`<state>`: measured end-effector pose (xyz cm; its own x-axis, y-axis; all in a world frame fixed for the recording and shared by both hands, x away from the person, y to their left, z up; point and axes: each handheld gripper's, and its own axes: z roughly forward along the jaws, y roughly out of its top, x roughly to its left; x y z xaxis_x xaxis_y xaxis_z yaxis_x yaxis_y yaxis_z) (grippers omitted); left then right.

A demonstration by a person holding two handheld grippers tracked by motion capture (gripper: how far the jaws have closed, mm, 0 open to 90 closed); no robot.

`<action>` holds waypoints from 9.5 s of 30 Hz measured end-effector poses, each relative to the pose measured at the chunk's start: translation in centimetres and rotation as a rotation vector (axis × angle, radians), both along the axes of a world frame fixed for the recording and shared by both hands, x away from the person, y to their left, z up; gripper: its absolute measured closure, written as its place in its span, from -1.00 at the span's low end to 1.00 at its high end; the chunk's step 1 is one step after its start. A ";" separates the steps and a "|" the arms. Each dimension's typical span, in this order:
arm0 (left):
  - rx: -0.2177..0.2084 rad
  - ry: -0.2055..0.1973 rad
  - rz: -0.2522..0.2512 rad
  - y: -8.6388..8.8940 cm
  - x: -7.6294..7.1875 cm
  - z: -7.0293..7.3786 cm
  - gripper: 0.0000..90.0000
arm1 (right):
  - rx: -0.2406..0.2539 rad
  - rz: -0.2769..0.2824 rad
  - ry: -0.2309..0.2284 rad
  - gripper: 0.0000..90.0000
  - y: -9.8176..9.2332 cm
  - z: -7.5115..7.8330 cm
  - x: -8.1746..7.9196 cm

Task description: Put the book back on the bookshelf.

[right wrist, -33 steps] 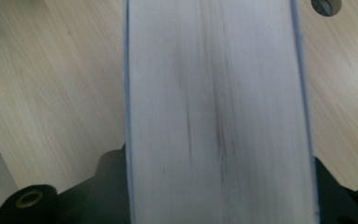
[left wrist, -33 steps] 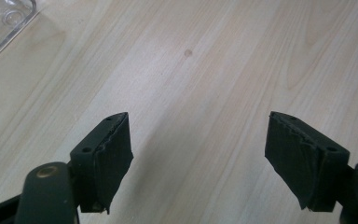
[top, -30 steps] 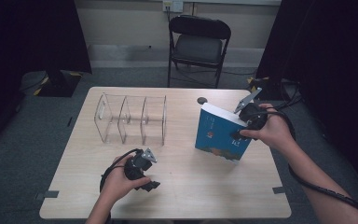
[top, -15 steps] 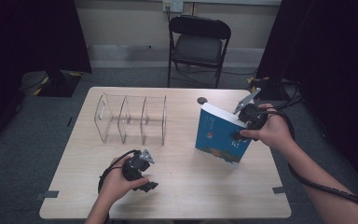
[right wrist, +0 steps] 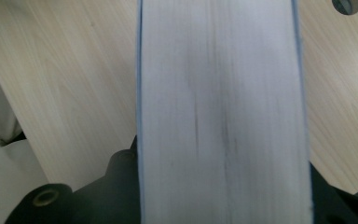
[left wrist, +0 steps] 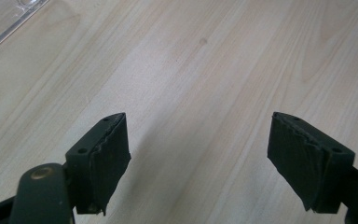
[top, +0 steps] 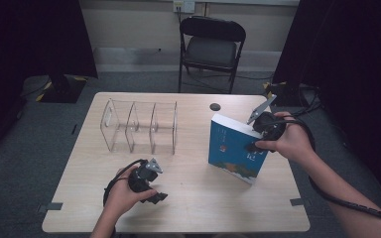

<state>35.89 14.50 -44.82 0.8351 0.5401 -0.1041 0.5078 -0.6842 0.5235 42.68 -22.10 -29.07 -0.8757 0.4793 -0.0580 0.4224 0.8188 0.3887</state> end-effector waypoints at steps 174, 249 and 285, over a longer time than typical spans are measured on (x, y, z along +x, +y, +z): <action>0.059 -0.027 -0.147 -0.3 0.8 8.1 -0.52 | 0.480 0.166 -0.061 -0.47 0.3 -7.9 -6.1; 0.056 -0.091 -0.296 -7.1 2.5 16.1 -0.55 | 0.380 -0.035 -0.091 -0.57 -6.1 -20.2 -7.5; 0.242 0.004 -0.428 -11.2 2.5 14.8 0.22 | 0.397 -0.049 -0.178 -0.58 -6.1 -20.9 -8.3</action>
<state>38.41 3.26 -30.01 0.9873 0.1573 -0.0213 0.1557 -0.9336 0.3226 34.36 -28.23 -49.95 -0.8442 0.5359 -0.0086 0.3553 0.5715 0.7397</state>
